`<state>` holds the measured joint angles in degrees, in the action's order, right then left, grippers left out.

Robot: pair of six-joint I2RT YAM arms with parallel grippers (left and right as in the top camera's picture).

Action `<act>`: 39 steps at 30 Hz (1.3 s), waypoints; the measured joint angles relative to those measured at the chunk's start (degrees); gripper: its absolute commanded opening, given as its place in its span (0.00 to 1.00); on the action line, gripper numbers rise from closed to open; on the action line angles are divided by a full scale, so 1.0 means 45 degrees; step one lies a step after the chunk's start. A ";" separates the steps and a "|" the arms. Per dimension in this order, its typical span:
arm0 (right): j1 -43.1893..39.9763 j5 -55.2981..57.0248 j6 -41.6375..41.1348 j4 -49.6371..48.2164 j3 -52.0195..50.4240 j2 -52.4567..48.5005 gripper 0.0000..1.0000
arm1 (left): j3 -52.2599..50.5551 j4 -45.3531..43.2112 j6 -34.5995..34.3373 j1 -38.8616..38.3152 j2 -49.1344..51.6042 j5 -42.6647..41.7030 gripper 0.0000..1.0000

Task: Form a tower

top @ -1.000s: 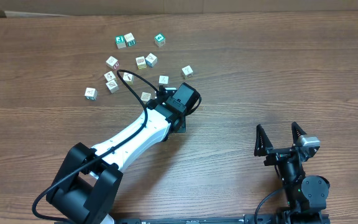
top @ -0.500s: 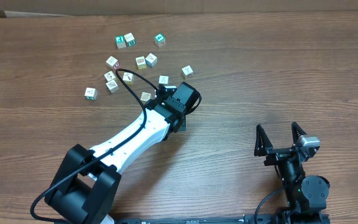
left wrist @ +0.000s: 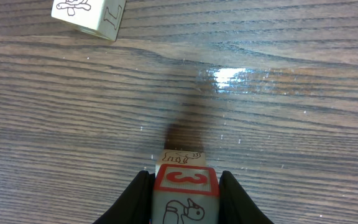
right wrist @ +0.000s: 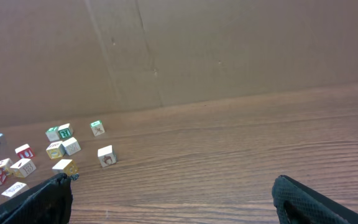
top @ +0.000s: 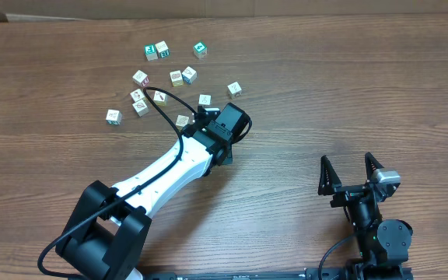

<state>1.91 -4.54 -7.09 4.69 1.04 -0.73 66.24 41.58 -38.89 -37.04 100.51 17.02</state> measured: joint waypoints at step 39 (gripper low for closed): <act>0.0000 0.0005 0.0005 0.0005 0.0000 0.0000 1.00 | -0.0165 -0.0209 0.0024 0.0306 0.0000 -0.0107 0.17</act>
<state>1.91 -4.51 -7.07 4.71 1.04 -0.73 65.49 40.64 -38.79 -35.66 100.51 16.53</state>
